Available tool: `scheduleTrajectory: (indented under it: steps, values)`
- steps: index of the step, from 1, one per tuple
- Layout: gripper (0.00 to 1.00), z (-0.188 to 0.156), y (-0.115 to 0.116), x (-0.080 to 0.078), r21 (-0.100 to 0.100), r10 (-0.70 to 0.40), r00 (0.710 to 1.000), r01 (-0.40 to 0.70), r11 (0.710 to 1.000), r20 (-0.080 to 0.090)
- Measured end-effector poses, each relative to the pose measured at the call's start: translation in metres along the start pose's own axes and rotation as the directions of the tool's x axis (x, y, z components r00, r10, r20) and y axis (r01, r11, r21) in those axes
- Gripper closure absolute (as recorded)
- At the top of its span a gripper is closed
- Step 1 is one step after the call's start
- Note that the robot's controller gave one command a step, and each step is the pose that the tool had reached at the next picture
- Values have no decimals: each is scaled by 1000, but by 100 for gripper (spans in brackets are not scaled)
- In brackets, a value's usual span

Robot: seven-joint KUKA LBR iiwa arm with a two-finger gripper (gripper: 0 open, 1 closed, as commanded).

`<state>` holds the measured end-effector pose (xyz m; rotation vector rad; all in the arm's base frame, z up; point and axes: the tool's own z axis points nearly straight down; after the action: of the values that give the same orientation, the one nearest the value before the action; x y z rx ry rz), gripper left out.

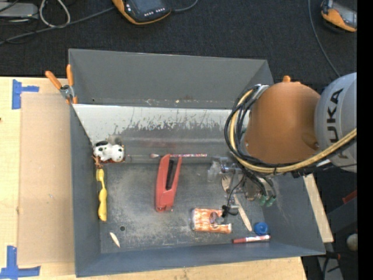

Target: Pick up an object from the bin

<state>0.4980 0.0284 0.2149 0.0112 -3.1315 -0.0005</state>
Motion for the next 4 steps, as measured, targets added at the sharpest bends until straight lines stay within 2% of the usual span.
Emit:
scheduleTrajectory:
  steps: [1,2,3,4]
  values:
    - [0,-4,0,-2,0,1,1000,-1,1000,8]
    - [0,68,-10,-22,-1,-4,1000,4,1000,12]
    - [0,141,-27,23,0,-109,994,109,994,20]
    - [100,146,-59,15,-2,38,999,-38,999,19]
